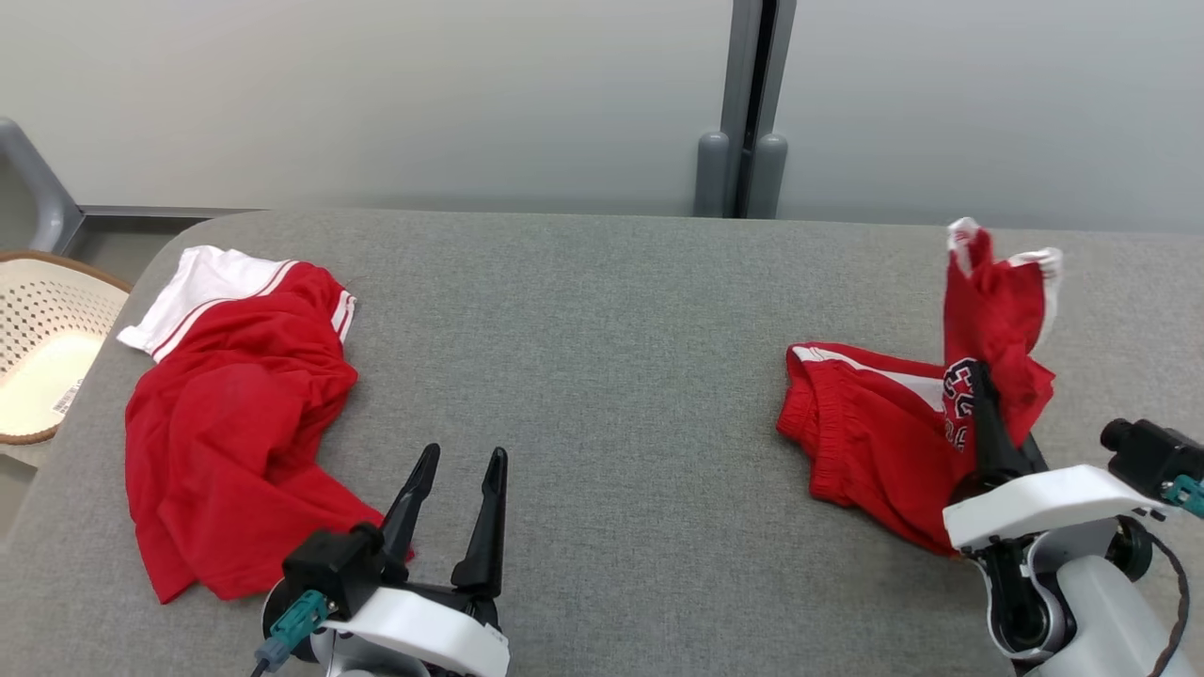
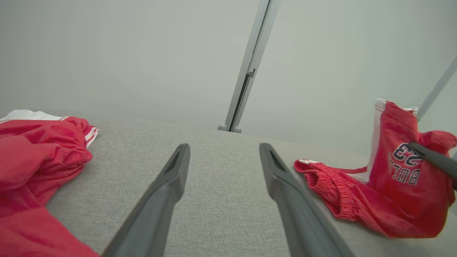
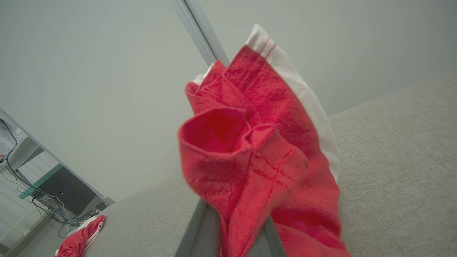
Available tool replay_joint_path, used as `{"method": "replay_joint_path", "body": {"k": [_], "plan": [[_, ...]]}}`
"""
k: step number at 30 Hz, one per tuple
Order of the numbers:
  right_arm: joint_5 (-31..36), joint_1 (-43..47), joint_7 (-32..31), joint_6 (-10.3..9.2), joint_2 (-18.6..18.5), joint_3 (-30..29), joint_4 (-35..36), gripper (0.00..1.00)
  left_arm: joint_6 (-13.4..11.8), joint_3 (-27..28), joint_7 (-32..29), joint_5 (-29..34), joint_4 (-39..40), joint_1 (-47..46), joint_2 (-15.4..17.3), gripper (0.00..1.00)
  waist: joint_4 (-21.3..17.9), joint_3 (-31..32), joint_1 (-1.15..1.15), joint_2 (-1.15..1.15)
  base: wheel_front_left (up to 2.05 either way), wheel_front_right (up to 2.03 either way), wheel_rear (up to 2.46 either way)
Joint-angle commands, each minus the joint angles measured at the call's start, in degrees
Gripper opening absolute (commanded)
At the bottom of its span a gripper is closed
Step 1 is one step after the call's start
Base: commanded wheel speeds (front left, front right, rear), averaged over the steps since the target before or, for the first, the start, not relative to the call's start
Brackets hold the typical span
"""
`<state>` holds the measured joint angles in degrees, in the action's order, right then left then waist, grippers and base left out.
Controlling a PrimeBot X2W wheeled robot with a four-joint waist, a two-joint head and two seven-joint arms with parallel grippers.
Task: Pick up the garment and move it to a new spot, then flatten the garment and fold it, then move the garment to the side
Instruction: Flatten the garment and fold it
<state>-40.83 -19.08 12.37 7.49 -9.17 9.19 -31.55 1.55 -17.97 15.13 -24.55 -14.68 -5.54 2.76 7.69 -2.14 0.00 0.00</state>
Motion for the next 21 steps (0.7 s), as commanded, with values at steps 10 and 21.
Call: {"method": "replay_joint_path", "body": {"k": [10, 21], "plan": [[-2.7, -2.3, 1.1, 0.00, -3.0, 11.1, -3.2, 0.08, -0.1, -0.7, 0.0, -0.9, 0.0, 0.4, 0.2, 1.00, 3.7, -0.4, 0.00, 0.00, 0.00, 0.00, 0.00], [-4.2, -4.3, -1.3, 0.00, -3.4, 21.4, -7.1, 1.00, -0.9, -2.0, 0.0, -2.2, 0.4, -0.7, 0.2, 1.00, 7.1, -2.4, 0.00, 0.00, 0.00, 0.00, 0.00]]}}
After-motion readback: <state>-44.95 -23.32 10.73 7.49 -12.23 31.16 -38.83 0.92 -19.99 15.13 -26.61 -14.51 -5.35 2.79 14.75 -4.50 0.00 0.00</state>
